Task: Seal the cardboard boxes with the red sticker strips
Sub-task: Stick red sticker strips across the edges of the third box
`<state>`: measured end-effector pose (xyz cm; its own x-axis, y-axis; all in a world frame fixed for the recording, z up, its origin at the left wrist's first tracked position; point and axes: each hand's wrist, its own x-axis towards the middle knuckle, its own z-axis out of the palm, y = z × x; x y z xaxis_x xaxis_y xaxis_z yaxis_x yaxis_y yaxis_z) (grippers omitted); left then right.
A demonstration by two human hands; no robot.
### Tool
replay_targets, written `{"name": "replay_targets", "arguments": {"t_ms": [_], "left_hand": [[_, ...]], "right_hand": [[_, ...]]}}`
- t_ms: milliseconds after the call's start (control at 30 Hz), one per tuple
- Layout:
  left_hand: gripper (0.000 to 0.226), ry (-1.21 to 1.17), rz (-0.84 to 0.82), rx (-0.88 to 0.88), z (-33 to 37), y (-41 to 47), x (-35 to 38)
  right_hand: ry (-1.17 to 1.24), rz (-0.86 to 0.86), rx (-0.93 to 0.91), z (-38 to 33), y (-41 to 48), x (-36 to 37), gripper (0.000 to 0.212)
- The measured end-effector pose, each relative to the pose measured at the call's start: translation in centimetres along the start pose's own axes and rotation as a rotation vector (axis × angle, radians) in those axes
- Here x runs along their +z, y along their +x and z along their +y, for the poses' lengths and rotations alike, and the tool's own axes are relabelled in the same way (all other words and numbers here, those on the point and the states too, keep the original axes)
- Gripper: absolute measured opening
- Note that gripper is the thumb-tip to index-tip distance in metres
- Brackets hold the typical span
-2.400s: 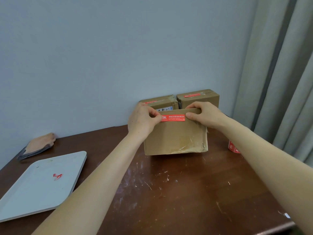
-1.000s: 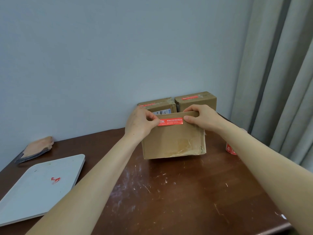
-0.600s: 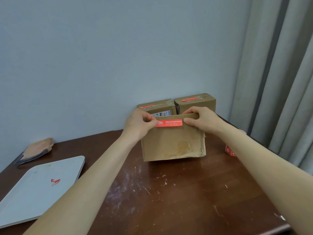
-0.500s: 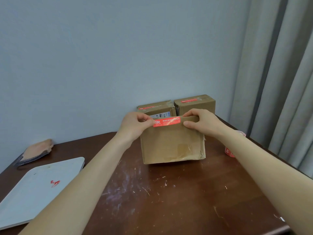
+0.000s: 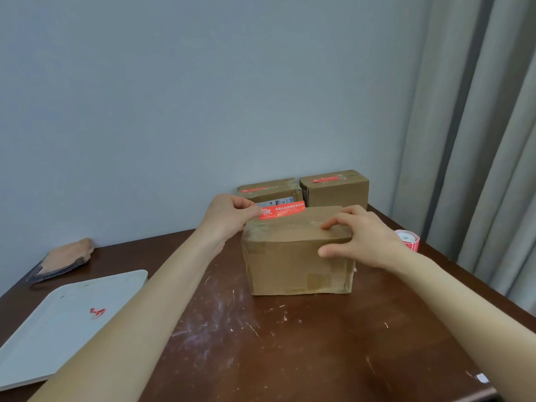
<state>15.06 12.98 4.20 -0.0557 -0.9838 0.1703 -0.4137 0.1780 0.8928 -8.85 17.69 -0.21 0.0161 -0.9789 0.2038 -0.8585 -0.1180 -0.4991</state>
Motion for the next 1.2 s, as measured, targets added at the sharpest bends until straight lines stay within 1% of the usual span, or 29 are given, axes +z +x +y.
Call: {"name": "replay_targets", "arguments": {"t_ms": [100, 133, 200, 267, 333, 533, 633, 767, 867, 1000, 1100, 1133, 1200], "left_hand": [[0.011, 0.015, 0.002, 0.013, 0.7, 0.3, 0.2], [0.012, 0.029, 0.010, 0.021, 1.0, 0.4, 0.3], [0.012, 0.051, 0.013, 0.025, 1.4, 0.8, 0.4], [0.011, 0.058, -0.001, 0.015, 1.7, 1.2, 0.6], [0.011, 0.056, -0.015, 0.006, 1.9, 1.6, 0.7], [0.005, 0.045, -0.066, -0.016, 2.0, 2.6, 1.0], [0.006, 0.066, -0.083, -0.042, 1.6, 3.2, 1.3], [0.011, 0.164, -0.119, -0.055, 1.1, 3.9, 2.1], [0.014, 0.278, -0.136, -0.024, 0.8, 4.4, 2.9], [0.019, 0.498, -0.129, 0.030, 0.3, 5.1, 3.7], [0.020, 0.584, -0.129, 0.062, 0.0, 5.2, 4.0], [0.024, 0.593, -0.131, 0.068, -0.1, 5.3, 4.1], [0.035, 0.602, -0.132, 0.072, -0.3, 5.5, 4.1]], "right_hand": [[0.255, 0.170, 0.039, -1.2, 0.5, -1.7, 0.038], [0.343, 0.187, 0.060, -1.8, 0.8, -2.3, 0.036], [0.462, 0.115, 0.101, -2.9, 1.7, -3.1, 0.038], [0.518, 0.046, 0.162, -3.8, 2.4, -3.3, 0.041], [0.537, 0.028, 0.200, -4.2, 3.1, -3.3, 0.042], [0.575, 0.005, 0.221, -4.2, 4.9, -2.9, 0.014], [0.537, -0.026, 0.231, -3.9, 5.4, -2.5, 0.012], [0.456, -0.056, 0.254, -3.3, 5.8, -2.1, 0.014], [0.328, -0.050, 0.271, -2.8, 6.2, -1.5, 0.011], [0.151, -0.049, 0.268, -2.5, 6.9, -0.8, 0.013], [0.060, -0.056, 0.275, -2.7, 7.0, -0.7, 0.024], [0.043, -0.051, 0.273, -2.7, 7.0, -0.7, 0.025], [0.011, -0.043, 0.269, -2.7, 7.0, -0.7, 0.022]]}}
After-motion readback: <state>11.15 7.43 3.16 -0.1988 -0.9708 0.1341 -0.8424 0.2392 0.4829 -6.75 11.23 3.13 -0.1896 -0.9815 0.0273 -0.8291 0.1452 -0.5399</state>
